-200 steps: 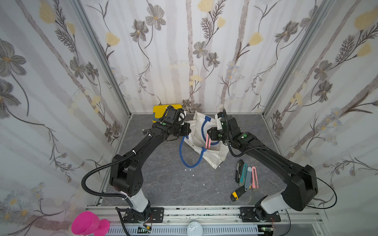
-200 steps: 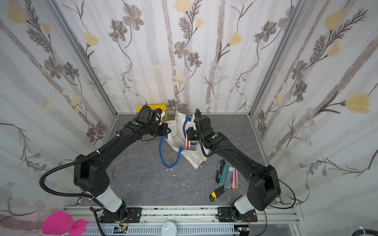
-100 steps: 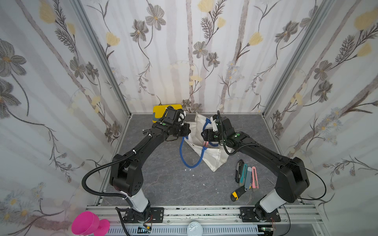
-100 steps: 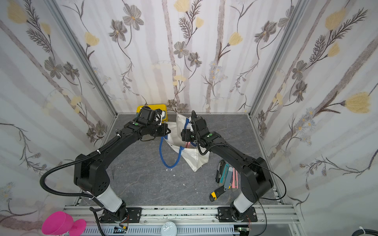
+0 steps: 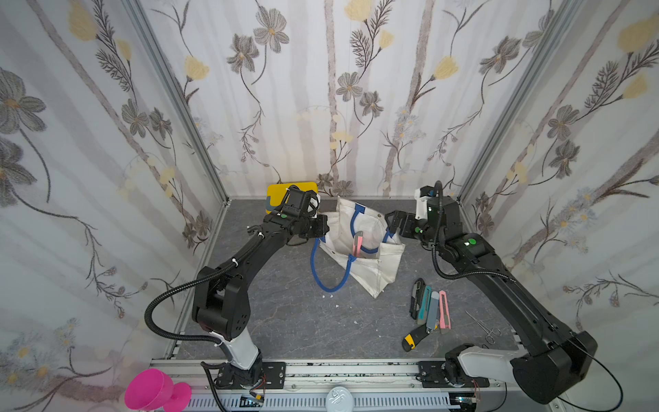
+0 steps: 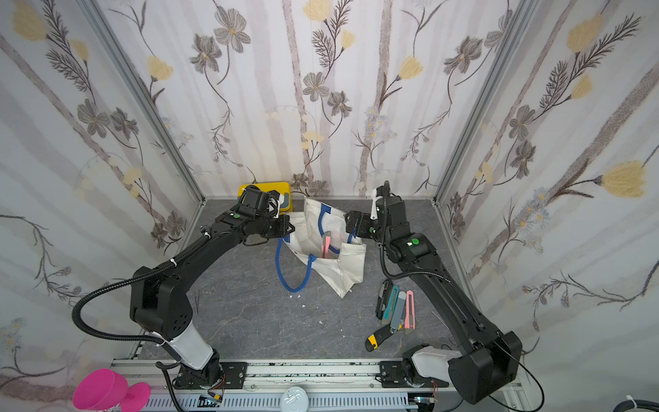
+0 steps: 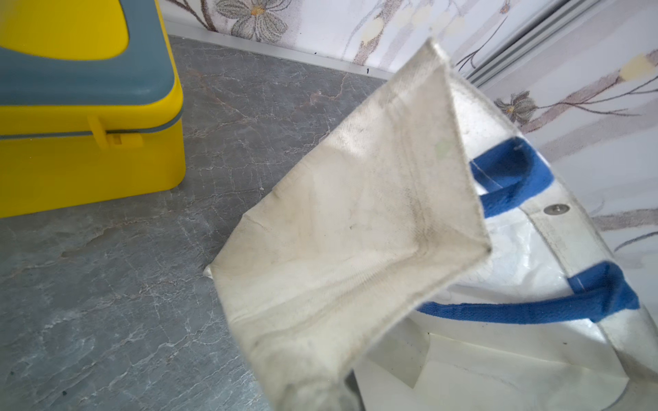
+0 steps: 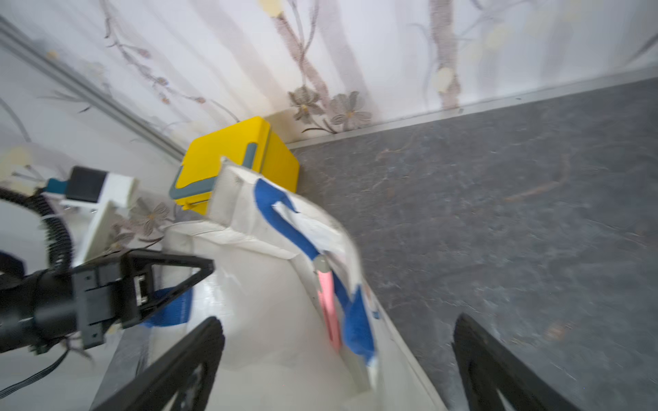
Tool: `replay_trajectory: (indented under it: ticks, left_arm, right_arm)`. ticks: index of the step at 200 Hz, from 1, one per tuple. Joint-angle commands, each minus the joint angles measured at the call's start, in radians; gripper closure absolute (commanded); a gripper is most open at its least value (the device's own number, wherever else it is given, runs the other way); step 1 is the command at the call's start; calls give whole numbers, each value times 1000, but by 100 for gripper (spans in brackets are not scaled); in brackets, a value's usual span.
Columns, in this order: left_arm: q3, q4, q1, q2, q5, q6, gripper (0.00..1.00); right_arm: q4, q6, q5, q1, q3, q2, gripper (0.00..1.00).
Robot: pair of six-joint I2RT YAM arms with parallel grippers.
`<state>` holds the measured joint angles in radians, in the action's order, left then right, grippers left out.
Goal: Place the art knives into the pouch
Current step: Place the utility knife in the pouch, then pick up the utility knife at the center of the board.
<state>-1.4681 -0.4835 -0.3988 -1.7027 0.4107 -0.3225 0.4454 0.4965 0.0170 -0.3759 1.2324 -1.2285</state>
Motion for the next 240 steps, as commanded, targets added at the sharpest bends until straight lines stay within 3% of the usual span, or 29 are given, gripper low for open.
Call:
replay_trajectory:
  ticks: [1, 58, 99, 124, 172, 188, 240]
  left_arm:
    - [5, 33, 5, 4, -11, -13, 100]
    - [8, 37, 7, 18, -15, -13, 100]
    - [8, 37, 6, 26, -11, -13, 100]
    - [9, 37, 7, 27, -12, -13, 100]
    - [8, 37, 8, 19, -7, -13, 100]
    - [8, 36, 7, 17, -7, -13, 100]
    - [8, 36, 8, 12, -6, -12, 100]
  right_arm:
    - [113, 7, 29, 65, -72, 44, 1]
    - [170, 76, 9, 126, -313, 105, 0]
    - [133, 127, -112, 130, -469, 103, 0]
    - [57, 151, -182, 130, -564, 77, 11]
    - [-28, 163, -177, 129, -616, 17, 23]
    - [-70, 156, -196, 129, -636, -9, 32]
    - [-28, 99, -65, 129, -573, -47, 32]
